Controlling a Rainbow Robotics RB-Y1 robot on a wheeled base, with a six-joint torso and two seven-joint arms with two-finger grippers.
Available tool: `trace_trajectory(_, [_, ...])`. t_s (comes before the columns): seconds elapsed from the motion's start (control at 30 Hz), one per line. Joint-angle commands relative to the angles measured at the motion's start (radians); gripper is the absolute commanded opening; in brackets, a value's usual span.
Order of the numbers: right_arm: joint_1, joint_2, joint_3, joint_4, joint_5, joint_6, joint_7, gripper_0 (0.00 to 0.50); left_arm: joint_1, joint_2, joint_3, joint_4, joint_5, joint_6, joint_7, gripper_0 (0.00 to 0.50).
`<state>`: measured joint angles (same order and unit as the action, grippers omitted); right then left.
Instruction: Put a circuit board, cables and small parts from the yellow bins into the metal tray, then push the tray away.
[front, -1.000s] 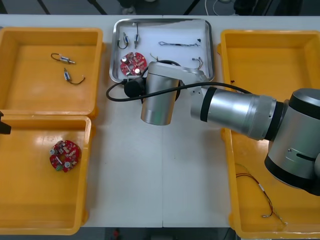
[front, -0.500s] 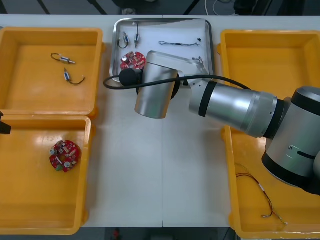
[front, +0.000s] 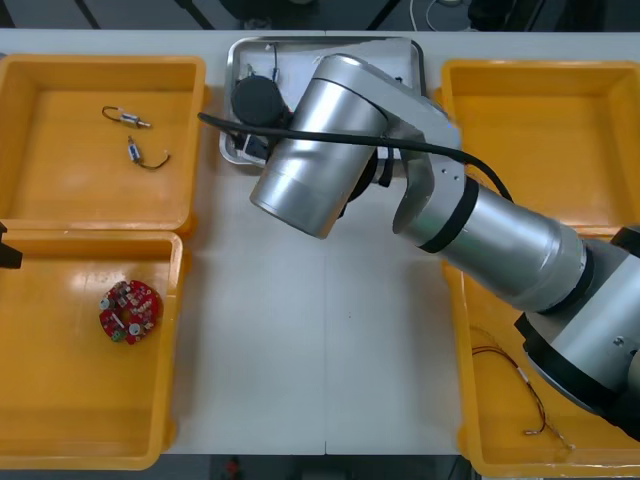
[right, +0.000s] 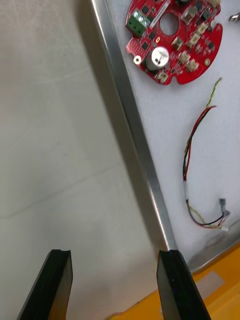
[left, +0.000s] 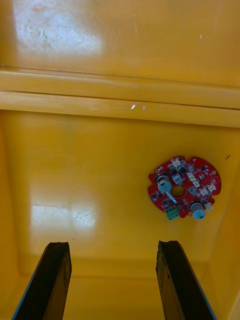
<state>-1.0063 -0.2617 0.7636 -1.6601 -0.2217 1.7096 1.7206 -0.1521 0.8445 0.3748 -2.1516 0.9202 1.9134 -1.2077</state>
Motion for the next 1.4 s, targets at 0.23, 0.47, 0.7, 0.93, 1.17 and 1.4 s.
trace_trajectory(0.23, [0.183, -0.014, -0.262, -0.276, -0.001, 0.21, 0.019, 0.489, 0.019, 0.031, 0.03, -0.027, -0.009, 0.007, -0.108, 0.5])
trace_trajectory(0.47, [0.219, -0.05, -0.29, -0.422, -0.001, 0.21, 0.033, 0.489, 0.019, 0.031, 0.03, -0.027, -0.009, 0.007, -0.108, 0.5])
trace_trajectory(0.7, [0.276, -0.09, -0.328, -0.527, 0.03, 0.21, 0.044, 0.488, 0.019, 0.031, 0.03, -0.027, -0.009, 0.007, -0.108, 0.5])
trace_trajectory(0.93, [0.377, -0.143, -0.474, -0.606, 0.016, 0.21, 0.073, 0.489, 0.019, 0.031, 0.03, -0.027, -0.009, 0.007, -0.108, 0.5])
trace_trajectory(1.17, [0.443, -0.151, -0.69, -0.632, -0.022, 0.21, 0.093, 0.479, 0.019, 0.031, 0.03, -0.027, -0.009, 0.007, -0.108, 0.5])
trace_trajectory(1.4, [0.522, -0.166, -0.851, -0.664, -0.096, 0.21, 0.109, 0.477, 0.019, 0.031, 0.03, -0.027, -0.009, 0.007, -0.108, 0.5])
